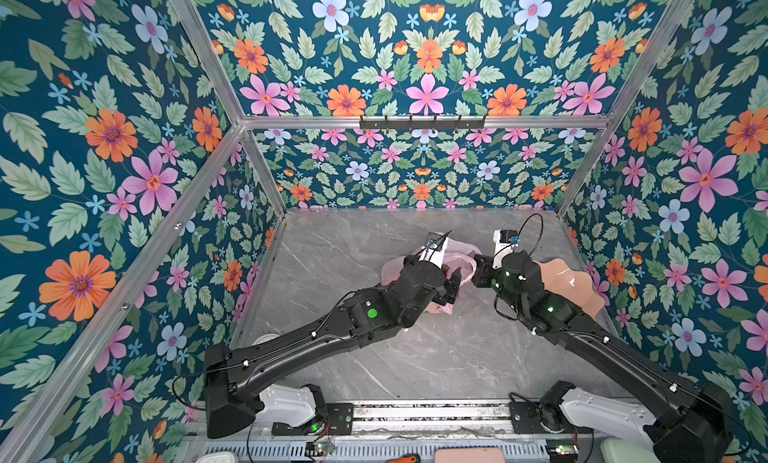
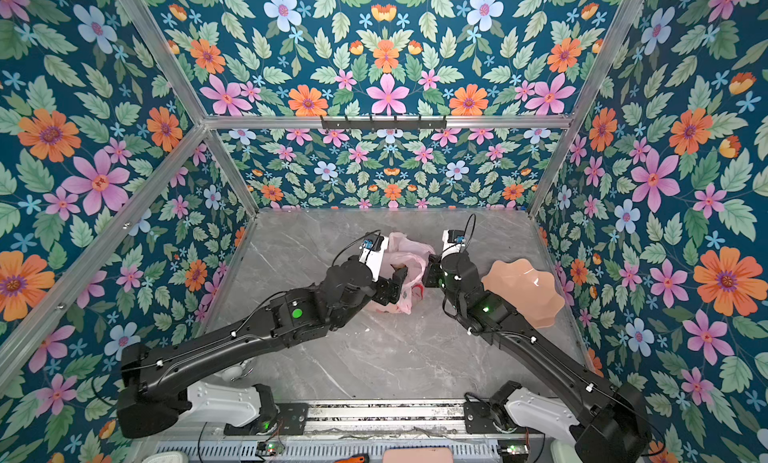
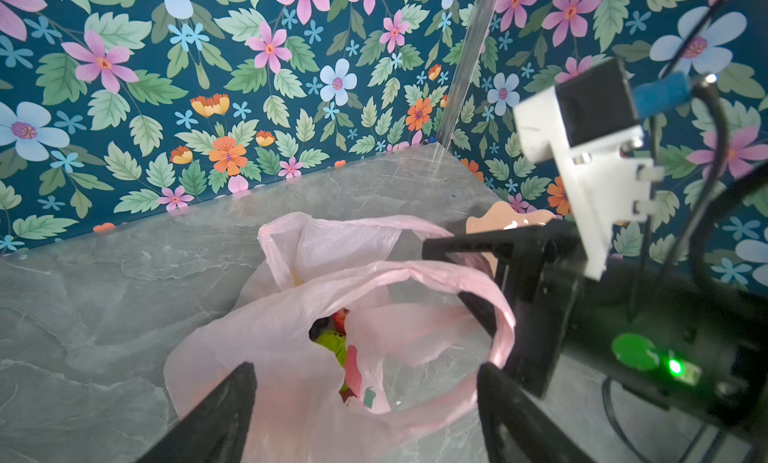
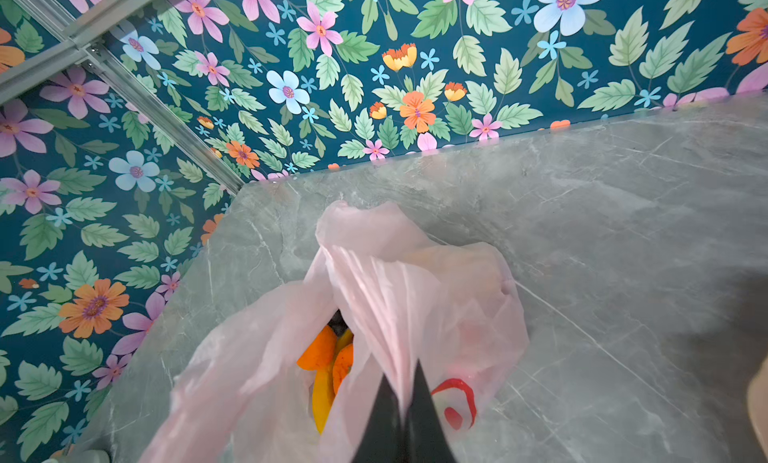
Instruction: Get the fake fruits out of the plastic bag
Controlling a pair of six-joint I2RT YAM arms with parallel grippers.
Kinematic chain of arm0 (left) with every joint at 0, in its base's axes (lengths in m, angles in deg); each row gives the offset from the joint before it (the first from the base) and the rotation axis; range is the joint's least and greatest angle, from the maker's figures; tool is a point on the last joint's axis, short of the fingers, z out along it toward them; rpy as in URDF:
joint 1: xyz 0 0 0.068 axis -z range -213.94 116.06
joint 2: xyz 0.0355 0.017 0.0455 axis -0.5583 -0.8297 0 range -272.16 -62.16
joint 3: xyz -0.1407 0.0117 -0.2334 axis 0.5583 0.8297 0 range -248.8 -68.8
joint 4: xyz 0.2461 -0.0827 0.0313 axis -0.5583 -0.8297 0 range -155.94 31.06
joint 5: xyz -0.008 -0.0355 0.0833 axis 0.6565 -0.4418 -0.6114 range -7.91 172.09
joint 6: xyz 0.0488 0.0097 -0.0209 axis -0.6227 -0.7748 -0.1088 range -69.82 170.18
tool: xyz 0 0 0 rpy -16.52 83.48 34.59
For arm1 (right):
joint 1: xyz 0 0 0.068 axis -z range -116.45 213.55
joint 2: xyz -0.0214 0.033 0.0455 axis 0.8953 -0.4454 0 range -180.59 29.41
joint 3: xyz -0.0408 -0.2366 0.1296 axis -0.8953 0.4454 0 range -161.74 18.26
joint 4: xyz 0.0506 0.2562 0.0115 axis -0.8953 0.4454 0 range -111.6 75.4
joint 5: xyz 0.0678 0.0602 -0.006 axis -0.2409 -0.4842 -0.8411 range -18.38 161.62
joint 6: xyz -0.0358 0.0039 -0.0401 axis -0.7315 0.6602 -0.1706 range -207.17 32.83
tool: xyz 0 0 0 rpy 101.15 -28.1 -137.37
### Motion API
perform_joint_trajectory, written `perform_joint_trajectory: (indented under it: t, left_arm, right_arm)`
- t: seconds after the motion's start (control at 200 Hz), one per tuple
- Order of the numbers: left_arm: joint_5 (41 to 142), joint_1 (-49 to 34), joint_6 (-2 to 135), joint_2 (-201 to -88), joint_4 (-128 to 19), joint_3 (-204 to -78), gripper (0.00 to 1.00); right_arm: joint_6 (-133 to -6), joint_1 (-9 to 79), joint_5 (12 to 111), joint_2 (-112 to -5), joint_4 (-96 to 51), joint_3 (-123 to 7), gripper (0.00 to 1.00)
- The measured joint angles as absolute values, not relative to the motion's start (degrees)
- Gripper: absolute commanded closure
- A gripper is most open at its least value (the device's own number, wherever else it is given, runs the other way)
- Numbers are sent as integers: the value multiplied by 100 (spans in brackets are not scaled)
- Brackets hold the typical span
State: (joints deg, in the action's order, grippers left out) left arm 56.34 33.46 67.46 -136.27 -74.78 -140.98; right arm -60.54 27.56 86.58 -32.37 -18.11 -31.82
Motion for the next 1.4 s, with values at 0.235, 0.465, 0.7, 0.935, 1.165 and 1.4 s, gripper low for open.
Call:
perform_joint_trajectory:
  t: [0.235,0.465,0.7,0.935,1.165,1.4]
  left_arm:
    - [6366,3403,6204,-13826,-7286,-13809,15]
    - [6211,3425,6182,-14376,-7178,-14052,35]
    - [5601,3066,6678,-14562,-7050,-14137,82]
    - [5964,1582,7583,-13579,-6562,-13055,100]
    - [6845,-354,8414,-12446,-5915,-11648,100]
    - [8460,-2199,9218,-12905,-5767,-10872,100]
  right_arm:
    - [-6040,2765,8387,-3318,-1804,-3399,100]
    - [-6040,2765,8269,-3353,-1793,-3503,100]
    - [-6060,2776,8393,-3353,-1538,-3514,100]
    - [-6025,3388,8135,-3104,-1219,-3508,100]
    - [-5400,4371,7089,-2887,-1234,-3202,100]
    - [-4849,4400,6577,-3171,-1284,-2773,100]
